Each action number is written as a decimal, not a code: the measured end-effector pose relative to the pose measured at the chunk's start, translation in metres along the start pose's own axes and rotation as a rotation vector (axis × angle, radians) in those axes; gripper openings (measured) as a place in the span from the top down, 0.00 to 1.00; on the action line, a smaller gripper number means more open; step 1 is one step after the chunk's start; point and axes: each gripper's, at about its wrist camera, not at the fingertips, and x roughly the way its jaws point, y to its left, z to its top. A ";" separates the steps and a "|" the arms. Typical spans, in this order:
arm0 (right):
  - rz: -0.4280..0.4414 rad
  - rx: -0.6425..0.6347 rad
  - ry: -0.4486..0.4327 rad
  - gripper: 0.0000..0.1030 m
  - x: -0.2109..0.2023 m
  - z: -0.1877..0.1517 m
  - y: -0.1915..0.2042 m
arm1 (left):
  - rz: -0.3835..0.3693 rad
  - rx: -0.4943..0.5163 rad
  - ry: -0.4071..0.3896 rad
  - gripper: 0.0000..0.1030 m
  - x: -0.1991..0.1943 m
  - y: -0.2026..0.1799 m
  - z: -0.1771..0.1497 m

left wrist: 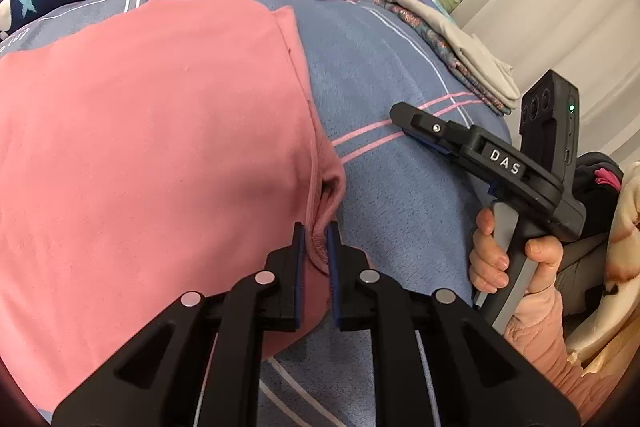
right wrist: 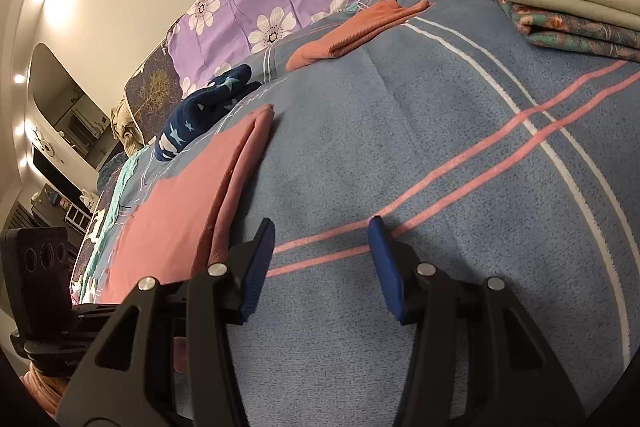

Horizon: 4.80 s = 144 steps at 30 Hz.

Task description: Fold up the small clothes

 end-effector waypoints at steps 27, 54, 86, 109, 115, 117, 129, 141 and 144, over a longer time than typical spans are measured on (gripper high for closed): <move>-0.004 -0.004 0.000 0.50 -0.002 -0.002 0.001 | 0.000 0.157 0.018 0.67 0.011 -0.025 -0.002; -0.029 -0.118 0.202 0.72 0.102 0.088 0.060 | 0.139 0.228 -0.003 0.69 0.023 -0.034 0.005; 0.157 -0.296 0.240 0.90 0.033 0.023 0.092 | -0.165 0.421 0.039 0.72 -0.018 -0.045 -0.038; -0.086 -0.637 0.172 0.51 0.045 -0.039 0.257 | 0.347 -0.348 -0.371 0.75 -0.235 0.247 -0.168; 0.017 -0.774 0.214 0.51 0.056 -0.089 0.328 | 0.239 -0.255 -0.284 0.74 -0.209 0.252 -0.150; 0.015 -0.790 0.226 0.47 0.059 -0.098 0.339 | 0.182 -0.221 -0.274 0.72 -0.197 0.256 -0.141; -0.045 -0.794 0.287 0.42 0.096 -0.102 0.364 | -0.054 -0.282 -0.430 0.82 -0.211 0.259 -0.145; -0.052 -0.958 0.346 0.69 0.210 -0.095 0.473 | 0.053 -0.353 -0.388 0.82 -0.200 0.276 -0.144; -0.102 -0.997 0.359 0.69 0.244 -0.092 0.493 | 0.043 -0.354 -0.357 0.82 -0.189 0.283 -0.136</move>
